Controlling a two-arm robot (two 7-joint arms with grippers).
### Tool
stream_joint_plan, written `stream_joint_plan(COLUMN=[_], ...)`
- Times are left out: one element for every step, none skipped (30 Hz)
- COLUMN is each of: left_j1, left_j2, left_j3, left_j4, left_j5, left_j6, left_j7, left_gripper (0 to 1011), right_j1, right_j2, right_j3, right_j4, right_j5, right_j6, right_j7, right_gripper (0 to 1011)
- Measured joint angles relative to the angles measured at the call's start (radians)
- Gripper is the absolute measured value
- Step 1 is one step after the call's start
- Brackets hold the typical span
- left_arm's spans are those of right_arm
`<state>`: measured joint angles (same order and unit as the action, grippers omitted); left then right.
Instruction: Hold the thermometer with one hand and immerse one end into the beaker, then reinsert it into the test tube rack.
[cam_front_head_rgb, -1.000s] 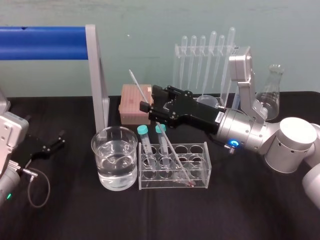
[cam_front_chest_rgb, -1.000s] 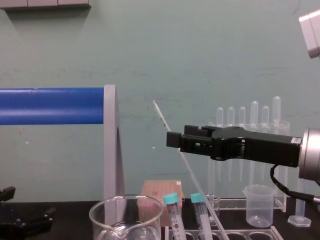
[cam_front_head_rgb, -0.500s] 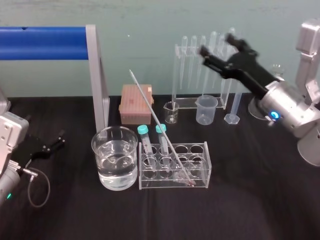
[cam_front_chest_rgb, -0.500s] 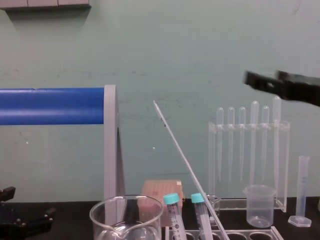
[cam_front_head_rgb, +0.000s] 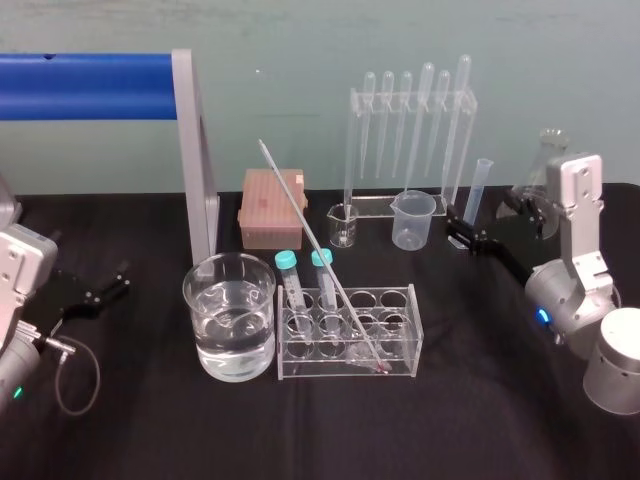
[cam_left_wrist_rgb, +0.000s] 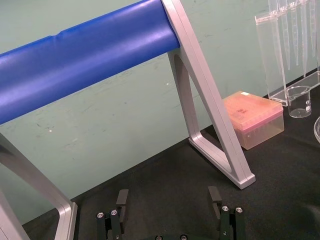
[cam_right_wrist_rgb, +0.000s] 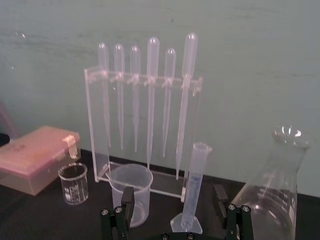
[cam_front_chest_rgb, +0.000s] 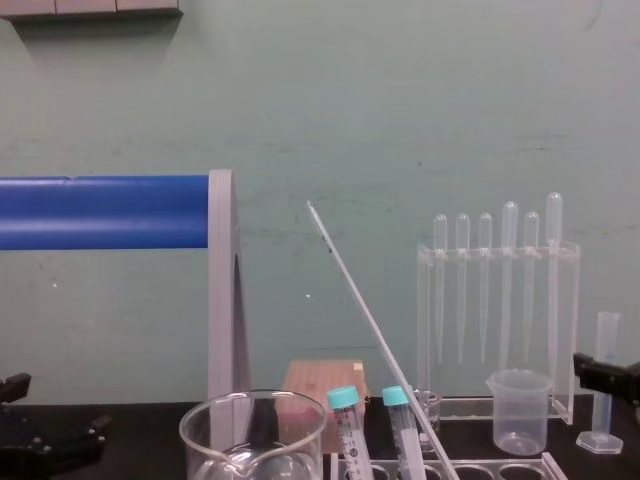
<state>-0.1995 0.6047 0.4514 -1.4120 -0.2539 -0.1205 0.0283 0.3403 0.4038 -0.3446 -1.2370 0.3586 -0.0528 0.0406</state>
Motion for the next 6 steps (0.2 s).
stream_joint_plan(left_j1=[0.000, 0.000, 0.000, 0.000, 0.000, 0.000], left_j2=[0.000, 0.000, 0.000, 0.000, 0.000, 0.000], left_j3=[0.000, 0.000, 0.000, 0.000, 0.000, 0.000], left_j4=[0.000, 0.000, 0.000, 0.000, 0.000, 0.000], left_j5=[0.000, 0.000, 0.000, 0.000, 0.000, 0.000], left_j6=[0.000, 0.000, 0.000, 0.000, 0.000, 0.000], left_j7=[0.000, 0.000, 0.000, 0.000, 0.000, 0.000], left_gripper=[1008, 1008, 1008, 1008, 1008, 1008], right_j1=[-0.001, -0.001, -0.001, -0.001, -0.001, -0.001], right_j2=[-0.003, -0.003, -0.002, -0.002, -0.002, -0.002], right_j3=[-0.001, -0.001, -0.001, 0.000, -0.001, 0.000], right_j4=[0.007, 0.007, 0.006, 0.006, 0.005, 0.005], right_j5=[-0.005, -0.005, -0.005, -0.005, -0.005, -0.004], right_j6=[-0.001, -0.001, -0.001, -0.001, -0.001, -0.001], right_j7=[-0.001, -0.001, -0.001, -0.001, -0.001, -0.001], right_gripper=[1002, 1003, 1002, 1002, 1002, 1002])
